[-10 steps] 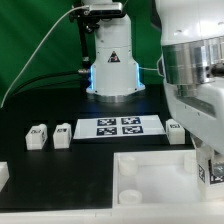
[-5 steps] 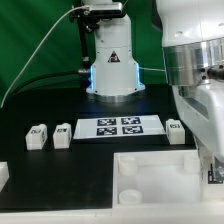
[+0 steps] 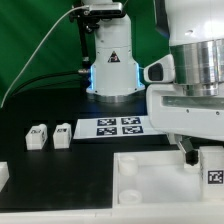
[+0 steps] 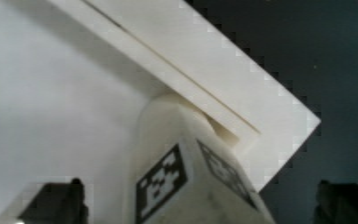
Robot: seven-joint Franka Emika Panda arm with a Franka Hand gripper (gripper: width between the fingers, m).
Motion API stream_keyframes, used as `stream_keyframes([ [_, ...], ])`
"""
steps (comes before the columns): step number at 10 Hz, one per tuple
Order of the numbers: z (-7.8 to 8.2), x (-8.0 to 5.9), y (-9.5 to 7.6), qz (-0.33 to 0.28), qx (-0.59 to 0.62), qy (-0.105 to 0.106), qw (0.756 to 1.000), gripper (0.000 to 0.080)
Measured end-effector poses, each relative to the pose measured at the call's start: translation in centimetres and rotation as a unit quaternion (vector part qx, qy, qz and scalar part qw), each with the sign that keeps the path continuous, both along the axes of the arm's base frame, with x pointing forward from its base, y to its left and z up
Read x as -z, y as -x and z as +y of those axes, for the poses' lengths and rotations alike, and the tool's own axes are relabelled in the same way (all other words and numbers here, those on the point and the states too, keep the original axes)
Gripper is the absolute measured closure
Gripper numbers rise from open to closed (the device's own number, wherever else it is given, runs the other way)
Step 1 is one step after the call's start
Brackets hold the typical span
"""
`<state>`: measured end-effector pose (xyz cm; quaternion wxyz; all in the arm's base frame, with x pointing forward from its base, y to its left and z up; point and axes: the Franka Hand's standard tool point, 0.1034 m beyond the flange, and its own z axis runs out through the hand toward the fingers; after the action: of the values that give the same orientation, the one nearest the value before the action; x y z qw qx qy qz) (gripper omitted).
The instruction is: Assemble one leg
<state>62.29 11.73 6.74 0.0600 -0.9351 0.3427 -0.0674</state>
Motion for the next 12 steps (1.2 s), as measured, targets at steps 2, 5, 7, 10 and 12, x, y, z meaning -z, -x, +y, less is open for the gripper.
stream_keyframes([
  [2,0.2,-1.1,-0.7,-0.002,-0.221,0.051,0.974,0.0150],
  [5,0.5,-1.8,-2.5,0.018,-0.344,0.070,0.936,0.0170],
  [7,0.4,-1.7,-2.4,0.021,-0.328,0.069,0.942,0.0299],
  [10,0.0,-1.7,-2.5,0.027,-0.193,0.051,0.979,0.0748],
  [12,0.0,-1.7,-2.5,0.031,-0.099,0.039,0.994,0.0790],
])
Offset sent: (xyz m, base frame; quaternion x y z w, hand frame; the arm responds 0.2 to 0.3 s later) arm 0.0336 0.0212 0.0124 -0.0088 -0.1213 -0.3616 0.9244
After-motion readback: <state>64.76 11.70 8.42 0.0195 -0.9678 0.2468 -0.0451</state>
